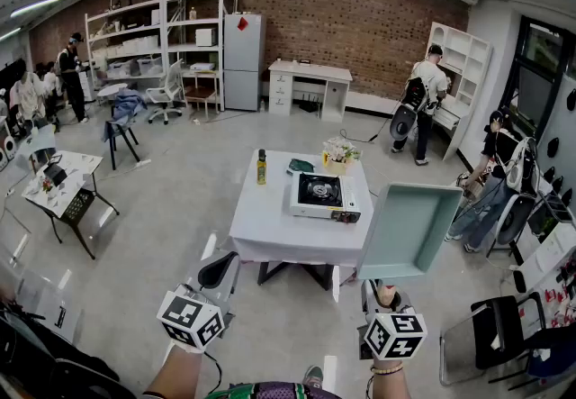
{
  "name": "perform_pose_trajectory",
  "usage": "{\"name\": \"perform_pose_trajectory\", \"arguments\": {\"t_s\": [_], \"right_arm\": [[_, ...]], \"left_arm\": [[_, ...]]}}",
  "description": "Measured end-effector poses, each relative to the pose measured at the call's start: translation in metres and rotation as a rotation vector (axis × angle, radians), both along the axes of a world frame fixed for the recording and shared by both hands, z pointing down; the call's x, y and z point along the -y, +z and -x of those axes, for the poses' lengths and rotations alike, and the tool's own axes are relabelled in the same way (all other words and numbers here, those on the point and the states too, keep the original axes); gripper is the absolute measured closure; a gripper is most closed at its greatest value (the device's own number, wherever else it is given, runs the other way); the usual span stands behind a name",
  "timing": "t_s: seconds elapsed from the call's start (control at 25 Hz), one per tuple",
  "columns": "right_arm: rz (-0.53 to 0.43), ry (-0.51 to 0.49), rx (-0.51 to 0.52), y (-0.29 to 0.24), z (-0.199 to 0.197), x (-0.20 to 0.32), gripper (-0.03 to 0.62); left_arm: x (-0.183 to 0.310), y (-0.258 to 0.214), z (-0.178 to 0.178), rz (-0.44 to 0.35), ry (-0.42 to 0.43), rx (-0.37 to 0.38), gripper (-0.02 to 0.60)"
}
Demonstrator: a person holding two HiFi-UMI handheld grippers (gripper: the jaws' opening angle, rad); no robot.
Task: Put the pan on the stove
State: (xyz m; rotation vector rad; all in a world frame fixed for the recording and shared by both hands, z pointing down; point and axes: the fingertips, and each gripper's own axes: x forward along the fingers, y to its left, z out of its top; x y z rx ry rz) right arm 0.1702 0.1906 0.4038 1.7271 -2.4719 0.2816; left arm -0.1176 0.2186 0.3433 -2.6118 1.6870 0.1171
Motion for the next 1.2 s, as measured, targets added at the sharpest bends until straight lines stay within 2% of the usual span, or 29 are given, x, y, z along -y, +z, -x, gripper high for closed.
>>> {"name": "perform_pose_trajectory", "arguments": {"t_s": [0.6,1.2], "right_arm": [[-0.004,0.006,-0.012,-0.003,0.008,-0.005,0.496],[0.026,0.018,0.026,0.001,0.015,-0.005,0.494]], "left_arm": [[-0.006,0.004,0.010,0.003,-0.008,-0.013,0.563],[-0.008,0.009,0.022,0.003,-0.002,-0.023,0.563]]}}
